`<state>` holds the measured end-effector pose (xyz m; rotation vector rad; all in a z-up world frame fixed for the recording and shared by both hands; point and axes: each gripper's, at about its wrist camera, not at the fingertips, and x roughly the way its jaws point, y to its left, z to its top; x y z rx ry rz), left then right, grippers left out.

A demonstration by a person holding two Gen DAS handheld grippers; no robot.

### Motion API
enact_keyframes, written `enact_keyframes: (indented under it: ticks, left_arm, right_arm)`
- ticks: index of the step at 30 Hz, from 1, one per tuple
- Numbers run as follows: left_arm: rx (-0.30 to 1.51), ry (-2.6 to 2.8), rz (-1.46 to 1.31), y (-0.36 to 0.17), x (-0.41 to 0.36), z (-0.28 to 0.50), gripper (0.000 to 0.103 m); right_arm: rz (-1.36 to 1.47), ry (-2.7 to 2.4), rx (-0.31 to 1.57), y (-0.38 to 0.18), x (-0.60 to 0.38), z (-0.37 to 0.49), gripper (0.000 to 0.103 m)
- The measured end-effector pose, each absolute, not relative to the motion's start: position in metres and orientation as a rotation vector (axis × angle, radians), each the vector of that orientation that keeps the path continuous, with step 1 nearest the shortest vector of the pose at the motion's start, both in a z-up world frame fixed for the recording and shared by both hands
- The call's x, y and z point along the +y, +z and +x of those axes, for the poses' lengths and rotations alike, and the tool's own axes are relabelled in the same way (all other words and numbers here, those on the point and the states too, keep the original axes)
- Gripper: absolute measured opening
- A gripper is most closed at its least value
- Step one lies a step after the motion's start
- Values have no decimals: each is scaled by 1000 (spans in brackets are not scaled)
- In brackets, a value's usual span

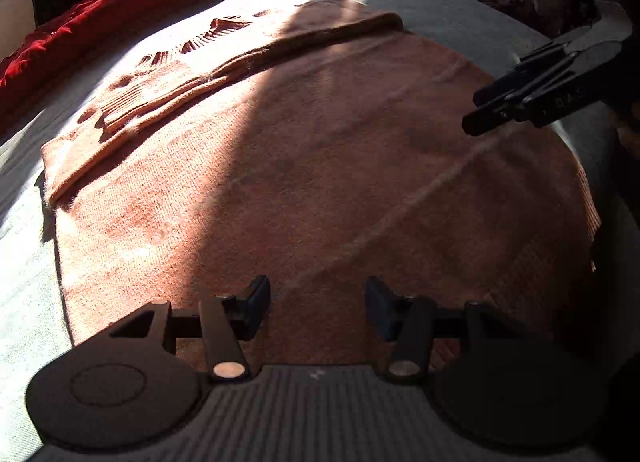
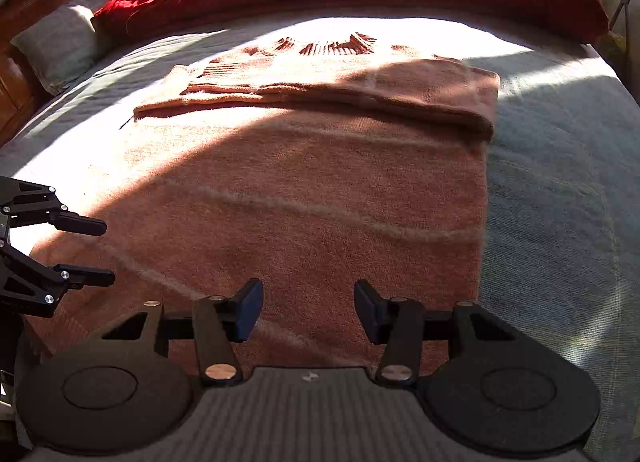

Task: Fold clothes
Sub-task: 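Move both open tools to the ribbed hem of the sweater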

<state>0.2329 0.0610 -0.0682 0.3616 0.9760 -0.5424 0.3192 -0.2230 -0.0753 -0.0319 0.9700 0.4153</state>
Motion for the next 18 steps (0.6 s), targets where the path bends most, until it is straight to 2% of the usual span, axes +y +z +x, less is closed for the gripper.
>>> enact_keyframes:
  ticks: [3,9,18]
  left_arm:
    - [972,-525,333,-73,70,219,63]
    - [949,-474,246,-77,99,184,70]
    - [909,-403,202,-72,105,148,74]
  right_arm:
    - [-46,394,966,-87,-214,315,62]
    - [-42,393,930,-99,-223,272,75]
    - [46,339,880,-107,-248,212,82]
